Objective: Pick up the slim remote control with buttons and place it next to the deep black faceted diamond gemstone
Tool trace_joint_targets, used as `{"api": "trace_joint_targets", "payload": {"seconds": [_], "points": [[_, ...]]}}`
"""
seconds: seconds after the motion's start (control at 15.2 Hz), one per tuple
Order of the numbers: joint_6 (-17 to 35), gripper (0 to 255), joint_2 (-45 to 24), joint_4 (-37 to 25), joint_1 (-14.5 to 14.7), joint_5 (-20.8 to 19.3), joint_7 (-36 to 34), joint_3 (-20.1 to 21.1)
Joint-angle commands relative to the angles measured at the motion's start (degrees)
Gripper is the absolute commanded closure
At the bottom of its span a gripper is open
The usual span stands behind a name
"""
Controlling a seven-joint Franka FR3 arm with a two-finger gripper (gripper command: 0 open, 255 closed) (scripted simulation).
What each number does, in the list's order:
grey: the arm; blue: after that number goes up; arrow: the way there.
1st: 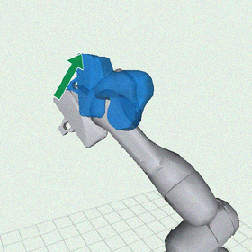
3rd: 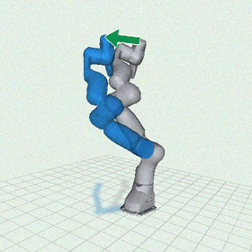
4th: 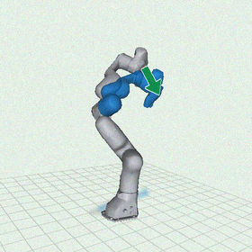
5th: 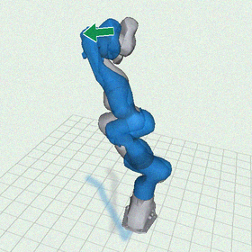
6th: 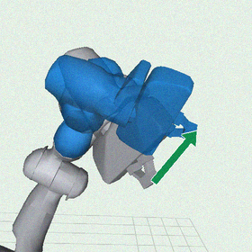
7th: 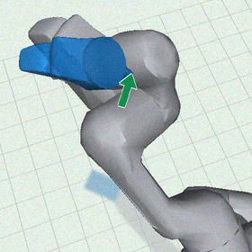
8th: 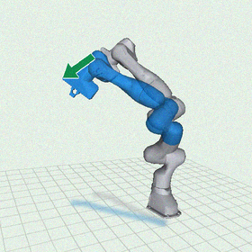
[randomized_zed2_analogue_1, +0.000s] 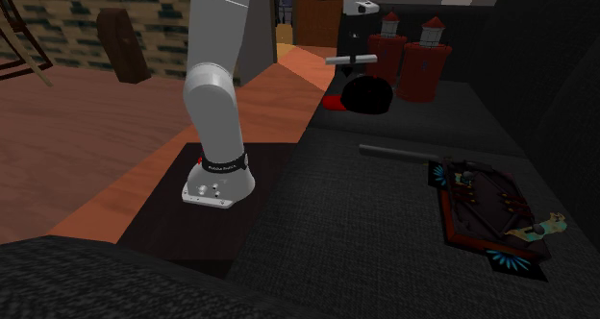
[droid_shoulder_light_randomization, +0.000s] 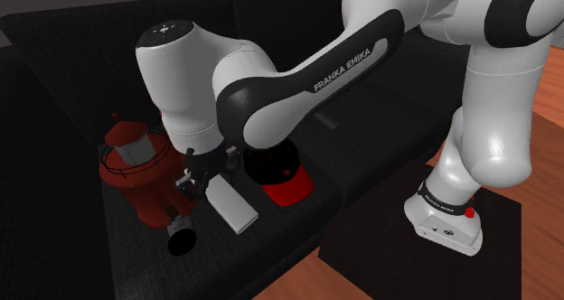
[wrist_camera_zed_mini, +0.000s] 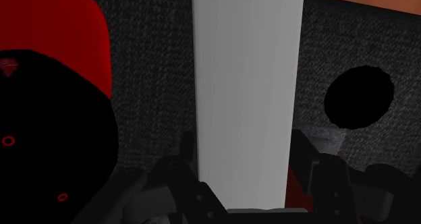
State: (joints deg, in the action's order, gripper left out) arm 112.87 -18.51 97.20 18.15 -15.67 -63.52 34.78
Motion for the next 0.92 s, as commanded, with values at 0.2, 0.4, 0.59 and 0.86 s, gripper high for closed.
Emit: {"api": "trace_joint_targets", "payload": {"seconds": [0.2,0.4,0.59,0.86], "points": [[3.4,255,-1.1,2.5,0.2,-1.0,-1.0,-0.4],[5.3,255,-1.9,3.8,0.3,-1.7,-1.5,-0.7],[7.2,255,-2.9,4.9,0.5,-2.5,-2.1,-1.0],[9.0,255,-3.9,5.8,0.8,-3.4,-2.8,-1.4]]}}
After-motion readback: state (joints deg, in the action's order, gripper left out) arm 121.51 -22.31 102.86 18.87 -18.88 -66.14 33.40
